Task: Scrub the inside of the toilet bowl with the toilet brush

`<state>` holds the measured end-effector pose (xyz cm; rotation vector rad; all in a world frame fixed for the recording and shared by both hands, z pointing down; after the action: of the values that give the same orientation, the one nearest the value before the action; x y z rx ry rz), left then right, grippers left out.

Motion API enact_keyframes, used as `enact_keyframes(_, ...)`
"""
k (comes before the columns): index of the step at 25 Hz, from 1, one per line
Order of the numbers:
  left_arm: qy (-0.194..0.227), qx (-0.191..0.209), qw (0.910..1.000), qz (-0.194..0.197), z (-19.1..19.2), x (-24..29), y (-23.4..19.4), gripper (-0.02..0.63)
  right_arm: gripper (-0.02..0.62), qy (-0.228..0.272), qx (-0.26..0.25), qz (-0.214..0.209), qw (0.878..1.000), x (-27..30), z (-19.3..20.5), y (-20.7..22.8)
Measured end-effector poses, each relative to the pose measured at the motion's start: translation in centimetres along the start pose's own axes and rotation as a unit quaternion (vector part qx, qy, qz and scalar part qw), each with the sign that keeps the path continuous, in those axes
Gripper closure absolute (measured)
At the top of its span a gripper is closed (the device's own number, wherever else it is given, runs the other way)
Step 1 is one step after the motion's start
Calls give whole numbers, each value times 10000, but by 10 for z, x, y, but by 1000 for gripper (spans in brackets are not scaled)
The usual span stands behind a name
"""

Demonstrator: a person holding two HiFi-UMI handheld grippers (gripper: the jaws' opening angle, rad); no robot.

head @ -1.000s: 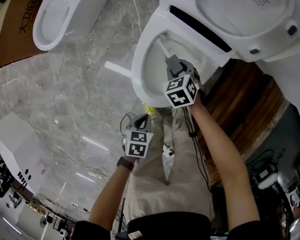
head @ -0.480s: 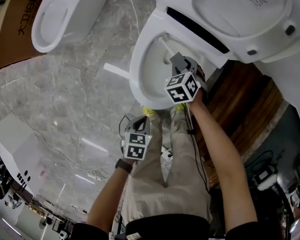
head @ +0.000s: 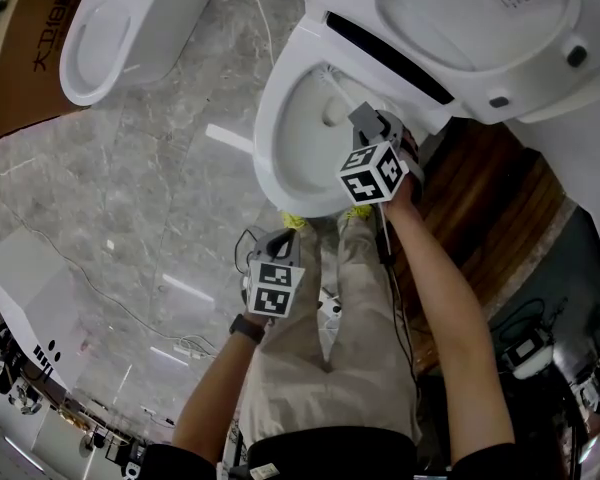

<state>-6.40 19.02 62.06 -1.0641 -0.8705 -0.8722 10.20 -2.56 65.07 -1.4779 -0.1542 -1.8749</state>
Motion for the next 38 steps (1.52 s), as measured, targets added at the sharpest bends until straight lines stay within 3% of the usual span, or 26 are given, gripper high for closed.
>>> enact_keyframes(14, -31, 94, 10000, -2, -7, 8, 6, 588, 426, -406, 605, 194, 9972, -18, 59, 14)
enact_keyframes(23, -109, 72, 9999, -20, 0, 5, 5, 588, 426, -713, 1288, 321, 9886, -44, 104, -3)
enact_keyframes(32, -67, -29, 10000, -20, -2, 4, 0, 588, 428, -963, 1763, 289, 9792, -66, 123, -18)
enact_keyframes(38, -72, -58, 10000, 23, 2, 5, 4, 588, 428, -1097, 1796, 229, 9773, -81, 133, -34)
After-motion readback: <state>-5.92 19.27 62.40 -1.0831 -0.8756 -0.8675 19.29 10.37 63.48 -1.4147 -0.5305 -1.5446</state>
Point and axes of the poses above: the fingertips, and each gripper's own axes: x forward along the fingers, y to its right, z out of its underside, the point moved 3 cm from there along -x, backward along the fingers, and after that the axes turned 13 degrees about -x, right-handed, at the moved point
